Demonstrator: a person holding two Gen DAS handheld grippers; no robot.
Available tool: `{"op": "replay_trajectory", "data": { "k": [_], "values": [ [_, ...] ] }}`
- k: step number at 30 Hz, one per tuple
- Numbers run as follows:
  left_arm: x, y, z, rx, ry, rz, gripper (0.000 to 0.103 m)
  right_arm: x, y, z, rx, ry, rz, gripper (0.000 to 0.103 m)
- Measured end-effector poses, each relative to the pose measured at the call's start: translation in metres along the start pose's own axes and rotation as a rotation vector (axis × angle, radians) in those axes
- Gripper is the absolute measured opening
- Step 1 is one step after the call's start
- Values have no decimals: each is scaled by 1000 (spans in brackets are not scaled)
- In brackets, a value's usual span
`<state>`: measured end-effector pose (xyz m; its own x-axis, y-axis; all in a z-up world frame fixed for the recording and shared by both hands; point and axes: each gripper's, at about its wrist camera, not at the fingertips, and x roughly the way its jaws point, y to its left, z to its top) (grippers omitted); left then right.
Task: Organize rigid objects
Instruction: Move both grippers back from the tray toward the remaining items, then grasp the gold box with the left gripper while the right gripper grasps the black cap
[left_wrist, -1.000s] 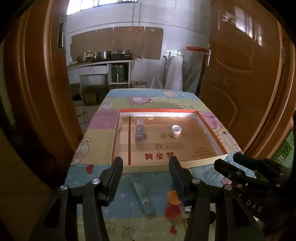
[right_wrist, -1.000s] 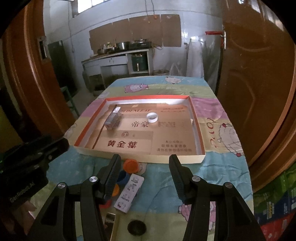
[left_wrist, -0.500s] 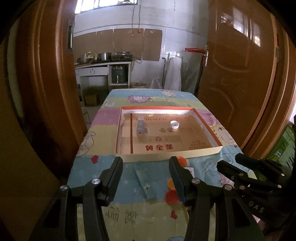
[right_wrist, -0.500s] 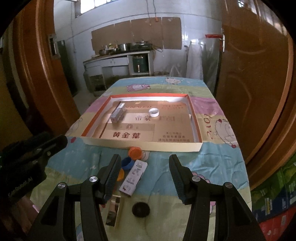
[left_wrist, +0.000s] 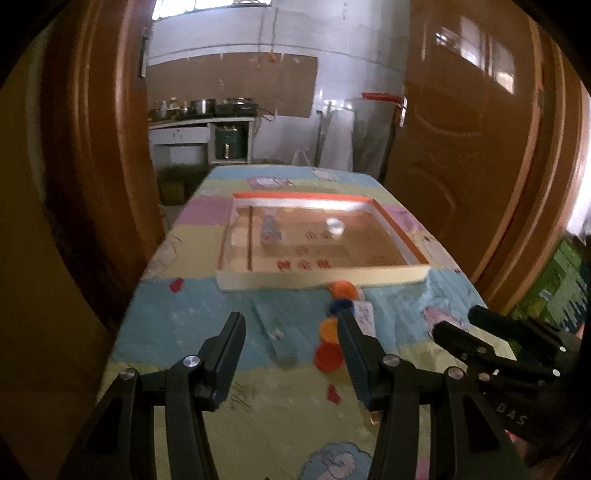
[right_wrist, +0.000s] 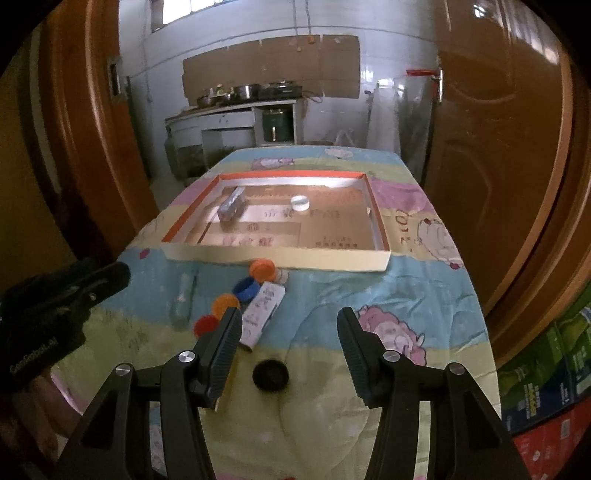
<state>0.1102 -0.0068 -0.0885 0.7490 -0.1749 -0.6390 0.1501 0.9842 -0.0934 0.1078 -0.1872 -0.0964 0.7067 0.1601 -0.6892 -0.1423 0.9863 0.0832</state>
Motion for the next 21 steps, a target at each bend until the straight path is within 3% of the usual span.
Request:
{"op": "replay_trajectory", "data": {
  "k": [8, 17, 21],
  "values": [
    [22, -37, -41, 63, 94, -104, 51, -1, -10, -25, -3, 12, -33, 56],
    [48, -57, -60, 69, 149, -113, 51, -7, -35, -38, 47, 4, -74, 56],
    [61, -52, -64, 27, 184, -107, 28, -6, -44, -41, 74, 9, -61, 56]
  ]
}}
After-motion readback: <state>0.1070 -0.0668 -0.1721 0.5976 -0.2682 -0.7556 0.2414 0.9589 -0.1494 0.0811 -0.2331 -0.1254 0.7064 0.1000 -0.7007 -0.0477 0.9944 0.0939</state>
